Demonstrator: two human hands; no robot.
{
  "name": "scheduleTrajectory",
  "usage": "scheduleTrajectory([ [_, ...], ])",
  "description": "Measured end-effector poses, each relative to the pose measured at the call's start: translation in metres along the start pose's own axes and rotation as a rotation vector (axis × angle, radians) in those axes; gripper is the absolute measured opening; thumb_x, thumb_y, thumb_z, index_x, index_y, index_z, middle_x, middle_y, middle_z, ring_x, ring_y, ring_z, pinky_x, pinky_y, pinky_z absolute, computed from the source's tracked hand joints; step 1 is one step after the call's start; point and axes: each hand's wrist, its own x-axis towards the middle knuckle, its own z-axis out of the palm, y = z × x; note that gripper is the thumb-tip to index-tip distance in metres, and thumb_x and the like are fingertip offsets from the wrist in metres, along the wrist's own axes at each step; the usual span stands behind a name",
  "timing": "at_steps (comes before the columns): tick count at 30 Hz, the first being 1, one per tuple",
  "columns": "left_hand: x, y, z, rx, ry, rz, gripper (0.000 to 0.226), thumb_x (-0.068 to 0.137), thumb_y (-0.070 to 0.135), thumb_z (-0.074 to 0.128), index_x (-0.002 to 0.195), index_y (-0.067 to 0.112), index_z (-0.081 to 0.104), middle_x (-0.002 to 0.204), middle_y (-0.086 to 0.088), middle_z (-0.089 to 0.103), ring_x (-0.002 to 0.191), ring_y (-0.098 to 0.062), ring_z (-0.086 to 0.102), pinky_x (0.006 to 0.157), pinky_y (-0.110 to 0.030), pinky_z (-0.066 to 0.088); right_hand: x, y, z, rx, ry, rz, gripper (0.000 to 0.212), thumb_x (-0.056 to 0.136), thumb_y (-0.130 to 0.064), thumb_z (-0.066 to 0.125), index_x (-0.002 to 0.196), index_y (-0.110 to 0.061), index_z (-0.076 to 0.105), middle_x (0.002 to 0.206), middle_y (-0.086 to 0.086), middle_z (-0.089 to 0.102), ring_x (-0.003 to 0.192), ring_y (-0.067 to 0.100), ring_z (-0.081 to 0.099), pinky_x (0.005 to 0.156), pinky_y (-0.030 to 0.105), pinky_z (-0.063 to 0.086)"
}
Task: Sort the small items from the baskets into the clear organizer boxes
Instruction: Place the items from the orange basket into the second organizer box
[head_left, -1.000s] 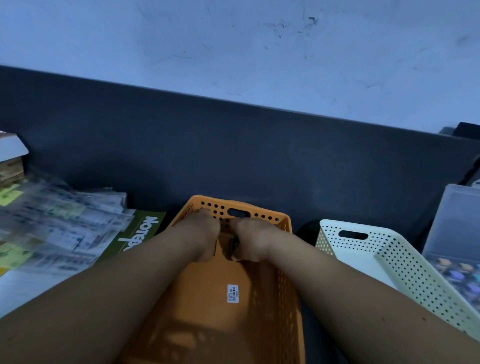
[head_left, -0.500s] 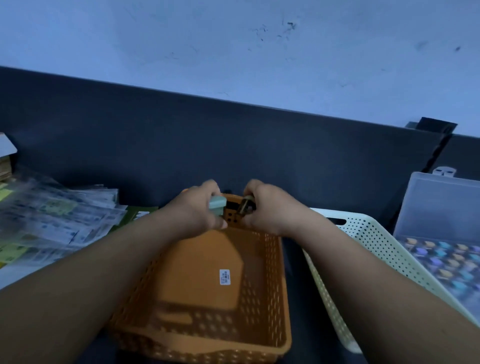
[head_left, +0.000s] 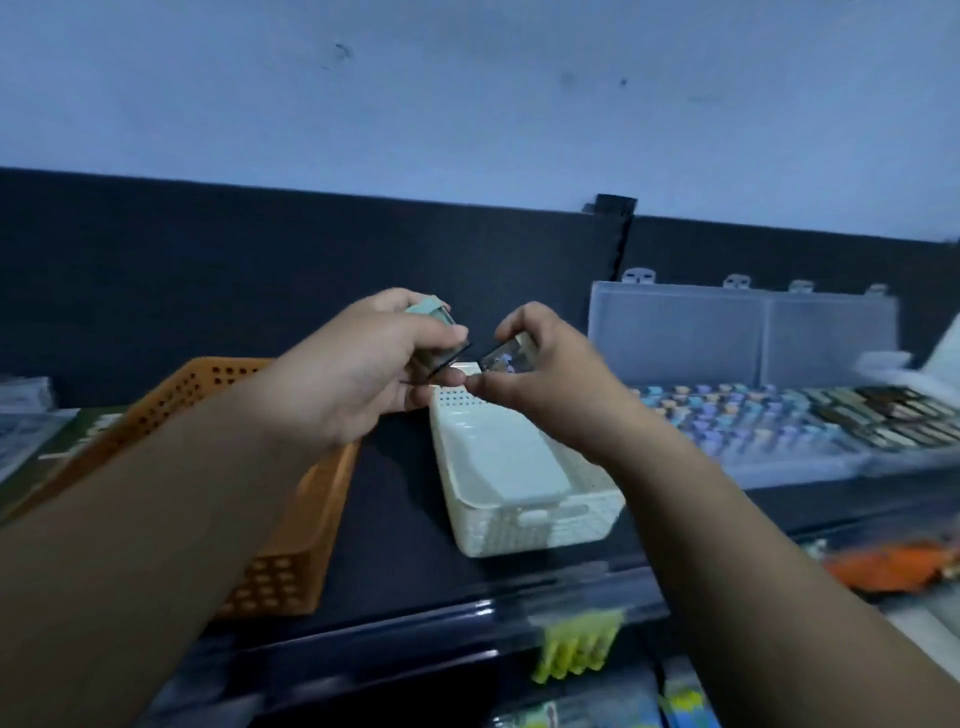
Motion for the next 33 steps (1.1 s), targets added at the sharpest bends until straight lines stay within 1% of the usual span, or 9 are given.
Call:
scheduleTrajectory([
  [6,-0.046,-0.022,0.151,-0.241,-0.21,-0.223,0.008,0.087,0.009,0.054,0.088,0.017,0.056,0.072,-0.006,0.065,0.067,-0.021,0.064,0.042,-0.017,0.04,-0.109,0.067,-0.125,0.084,0.132,0.166,0.036,0.074,-0.021,0.082,0.098,-0.021,0.055,0.078,-0.003,0.059,0.062,0.01,0.053,0.06,0.032,0.049],
  [10,-0.072,-0.037,0.223,-0.397,-0.361,-0.313,0.03,0.072,0.007,0.046,0.101,0.007,0.05,0.093,-0.015,0.063,0.075,-0.025,0.065,0.045,-0.021,0.044,-0.174,0.099,-0.192,0.152,0.217,0.244,0.031,0.084,-0.01,0.067,0.107,-0.025,0.053,0.092,0.005,0.059,0.072,0.018,0.059,0.058,0.024,0.049],
  [16,-0.113,-0.062,0.317,-0.335,-0.481,-0.278,0.019,0.095,0.011,0.042,0.105,0.002,0.056,0.087,-0.016,0.067,0.074,-0.026,0.069,0.046,-0.021,0.05,-0.265,0.138,-0.269,0.171,0.289,0.347,0.046,0.085,-0.005,0.059,0.123,-0.03,0.051,0.105,0.01,0.062,0.084,0.028,0.069,0.07,0.038,0.057],
  [18,-0.122,-0.064,0.34,-0.273,-0.479,-0.234,0.016,0.088,0.015,0.054,0.1,0.006,0.059,0.086,-0.014,0.069,0.071,-0.026,0.07,0.047,-0.022,0.052,-0.286,0.143,-0.289,0.205,0.322,0.352,0.04,0.087,-0.008,0.063,0.12,-0.028,0.05,0.104,0.008,0.063,0.08,0.026,0.07,0.069,0.036,0.057],
  [21,-0.126,-0.062,0.38,-0.172,-0.475,-0.139,0.047,0.067,0.025,0.068,0.111,0.013,0.058,0.089,-0.009,0.07,0.075,-0.023,0.069,0.052,-0.023,0.054,-0.311,0.156,-0.318,0.252,0.41,0.335,0.033,0.084,-0.007,0.069,0.103,-0.026,0.05,0.096,0.008,0.061,0.07,0.023,0.065,0.071,0.038,0.056],
  [23,-0.125,-0.062,0.403,-0.129,-0.494,-0.084,0.046,0.071,0.024,0.068,0.115,0.018,0.059,0.089,-0.007,0.069,0.075,-0.022,0.067,0.056,-0.024,0.053,-0.321,0.167,-0.332,0.237,0.444,0.351,0.034,0.083,-0.007,0.071,0.102,-0.026,0.05,0.099,0.009,0.061,0.07,0.023,0.066,0.072,0.041,0.058],
  [27,-0.113,-0.071,0.456,-0.111,-0.546,-0.056,0.034,0.083,0.014,0.065,0.116,0.023,0.06,0.094,-0.005,0.072,0.075,-0.021,0.07,0.059,-0.025,0.056,-0.333,0.197,-0.363,0.2,0.509,0.388,0.04,0.083,-0.002,0.068,0.115,-0.019,0.053,0.102,0.005,0.062,0.07,0.014,0.066,0.058,0.018,0.05],
  [30,-0.095,-0.084,0.496,-0.142,-0.585,-0.067,0.041,0.081,0.005,0.065,0.121,0.017,0.059,0.11,-0.008,0.067,0.071,-0.011,0.069,0.061,-0.025,0.058,-0.332,0.226,-0.385,0.18,0.534,0.41,0.044,0.083,0.001,0.065,0.12,-0.02,0.053,0.105,0.002,0.062,0.075,0.015,0.067,0.062,0.019,0.05],
  [33,-0.071,-0.098,0.536,-0.144,-0.605,-0.096,0.046,0.081,-0.001,0.064,0.125,0.009,0.055,0.103,-0.009,0.068,0.071,-0.012,0.069,0.068,-0.03,0.059,-0.32,0.263,-0.411,0.157,0.538,0.444,0.046,0.084,0.003,0.062,0.121,-0.023,0.054,0.109,0.001,0.061,0.076,0.017,0.069,0.066,0.024,0.054],
])
